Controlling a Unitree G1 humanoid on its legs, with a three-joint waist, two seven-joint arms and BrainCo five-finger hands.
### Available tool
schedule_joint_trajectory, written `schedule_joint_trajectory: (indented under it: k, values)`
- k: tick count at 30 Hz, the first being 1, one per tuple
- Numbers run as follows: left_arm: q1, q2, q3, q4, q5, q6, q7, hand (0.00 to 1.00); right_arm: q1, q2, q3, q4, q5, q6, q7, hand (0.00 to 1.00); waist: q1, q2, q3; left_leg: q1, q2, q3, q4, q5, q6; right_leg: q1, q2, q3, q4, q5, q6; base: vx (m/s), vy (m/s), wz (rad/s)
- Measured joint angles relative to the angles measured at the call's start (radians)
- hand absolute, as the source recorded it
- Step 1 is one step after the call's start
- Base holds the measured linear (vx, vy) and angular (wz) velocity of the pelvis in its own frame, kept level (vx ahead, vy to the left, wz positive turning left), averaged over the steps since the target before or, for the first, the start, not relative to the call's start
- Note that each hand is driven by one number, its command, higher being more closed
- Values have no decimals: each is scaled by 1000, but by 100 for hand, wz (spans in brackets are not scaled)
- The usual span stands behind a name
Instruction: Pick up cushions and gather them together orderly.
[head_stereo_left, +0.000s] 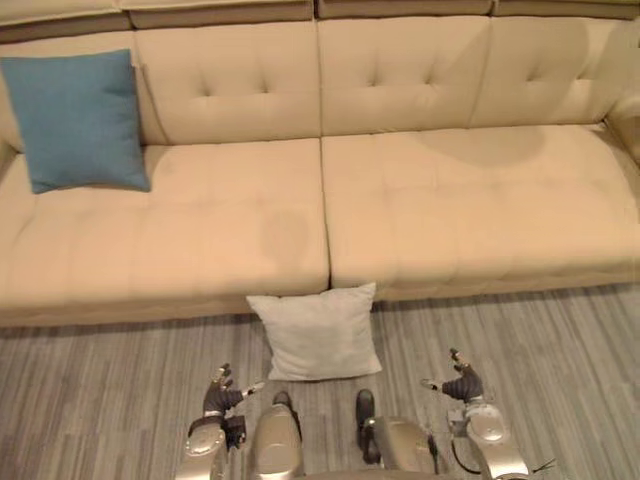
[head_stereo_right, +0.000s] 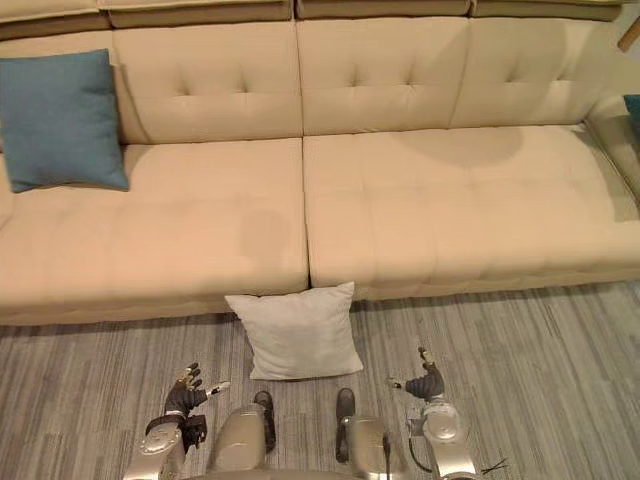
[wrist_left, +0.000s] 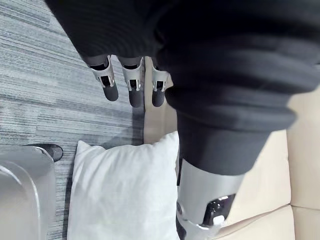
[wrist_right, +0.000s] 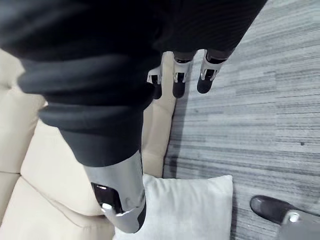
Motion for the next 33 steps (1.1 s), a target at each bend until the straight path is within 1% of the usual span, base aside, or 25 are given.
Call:
schedule_joint_trajectory:
  k: [2,3,4,5,6,7,8,9,10,11,12,14,15,17,18,19,20,22,25,26,28,29,30,31,33]
  values:
    - [-18,26,1,-1,-1,0,3,0,-33,0,18,4,-4,0,-1,0,-2,-4,22,-39,-6,8,33,-9,16,-44,-8,10,28,-3,7,39,144,-16]
    - [-60,46,13,-7,-11,-1,10,0,-82,-1,18,8,-9,-1,-12,0,7,-12,49,-94,-2,16,80,-17,28,-106,-10,19,79,-11,18,-9,66,-13]
    - [-69,48,18,-9,-18,-2,15,0,-90,-1,18,8,-9,-1,-18,0,8,-13,54,-104,-2,17,88,-18,29,-118,-10,19,88,-12,20,-42,56,-14]
    - [-103,57,36,-10,-42,-10,31,0,-128,-4,16,8,-9,-2,-39,0,14,-18,81,-136,1,18,116,-26,40,-157,-12,15,129,-19,22,-40,14,-5]
    - [-121,66,38,-10,-44,-12,38,0,-146,-6,13,8,-9,-4,-43,0,17,-20,98,-153,2,19,133,-28,43,-177,-16,10,151,-25,20,-98,12,-3]
    - [-161,79,42,-9,-74,-19,51,0,-176,-17,8,9,-6,-6,-59,0,22,-23,116,-208,5,16,179,-48,48,-237,-24,-8,208,-50,17,-143,1,7]
    - [-205,83,66,-7,-104,-27,67,0,-212,-34,6,13,1,-5,-75,0,23,-21,128,-291,11,0,244,-72,60,-315,-28,-20,275,-77,17,-169,4,11]
    - [-230,84,80,-3,-127,-32,75,0,-234,-41,5,15,7,-4,-86,0,23,-23,134,-338,14,-6,278,-80,60,-359,-30,-26,311,-88,15,-221,25,15]
    - [-284,90,103,3,-163,-35,90,0,-280,-53,-1,19,29,-1,-101,0,22,-23,157,-416,21,-18,334,-98,64,-433,-35,-37,366,-106,17,-223,32,7]
    - [-337,100,118,7,-193,-39,97,0,-333,-61,-13,20,46,1,-115,0,22,-23,181,-494,29,-25,382,-109,68,-507,-41,-52,410,-114,14,-216,31,3]
    - [-365,106,123,13,-201,-41,103,0,-364,-65,-18,21,54,1,-122,0,23,-24,190,-537,31,-28,403,-109,69,-548,-46,-58,434,-116,10,-167,16,-3]
    - [-491,117,160,12,-254,-48,121,0,-504,-91,-23,41,86,2,-145,0,24,-29,231,-714,35,-32,492,-112,76,-728,-61,-61,534,-120,9,-130,8,-1]
    - [-522,122,165,12,-263,-50,128,0,-545,-95,-23,47,96,2,-151,0,24,-29,239,-762,41,-35,519,-114,81,-774,-61,-61,560,-123,9,-91,3,-6]
    - [-636,127,189,10,-305,-54,134,0,-695,-110,-23,64,123,7,-162,0,24,-30,244,-952,54,-51,628,-117,87,-957,-63,-60,671,-135,7,-64,-6,-8]
    - [-661,131,189,10,-310,-59,134,0,-729,-111,-22,68,125,7,-166,0,26,-30,244,-992,62,-51,652,-121,87,-995,-63,-62,693,-139,4,-54,-24,-5]
    - [-708,138,185,10,-327,-60,134,0,-795,-119,-15,79,149,6,-175,0,26,-32,245,-1062,67,-56,695,-128,92,-1066,-65,-63,743,-149,3,-48,-28,-3]
    - [-731,138,184,7,-336,-61,134,0,-827,-125,-12,82,158,6,-178,0,26,-32,245,-1096,67,-58,716,-129,92,-1102,-68,-62,767,-154,2,-97,-48,1]
    - [-798,143,182,-25,-349,-64,141,0,-943,-130,-5,85,190,6,-196,0,27,-32,245,-1208,74,-62,784,-133,93,-1220,-75,-58,844,-167,0,-129,-49,-3]
    - [-866,152,155,-60,-354,-68,156,0,-1045,-137,23,85,203,4,-203,0,26,-32,245,-1298,81,-70,821,-137,89,-1311,-77,-62,888,-171,2,-120,-30,-3]
    - [-896,153,134,-74,-356,-68,158,0,-1080,-137,39,85,221,4,-220,0,26,-32,245,-1331,87,-70,827,-135,88,-1344,-80,-66,896,-170,-1,-87,-14,-1]
    - [-945,153,103,-79,-355,-68,160,0,-1129,-120,51,85,230,4,-240,0,27,-32,245,-1370,107,-61,832,-132,91,-1382,-90,-79,904,-168,-3,-74,-2,1]
    - [-977,151,81,-79,-355,-68,164,0,-1166,-105,57,85,232,4,-246,0,23,-32,245,-1390,119,-53,831,-127,86,-1402,-97,-87,904,-164,-11,-62,10,3]
    - [-993,149,66,-79,-355,-68,168,0,-1184,-96,58,85,232,4,-248,100,23,-32,245,-1398,122,-51,831,-124,84,-1411,-96,-88,904,-161,-16,-42,22,-3]
    - [-1024,140,45,-80,-355,-68,173,100,-1218,-75,59,85,234,4,-264,100,25,-31,245,-1408,129,-47,833,-123,82,-1422,-95,-88,905,-157,-22,-18,29,-6]
    - [-1070,134,12,-80,-354,-67,175,100,-1262,-36,71,84,240,4,-284,100,23,-31,245,-1415,133,-46,841,-117,84,-1431,-94,-88,913,-155,-28,-5,34,-7]
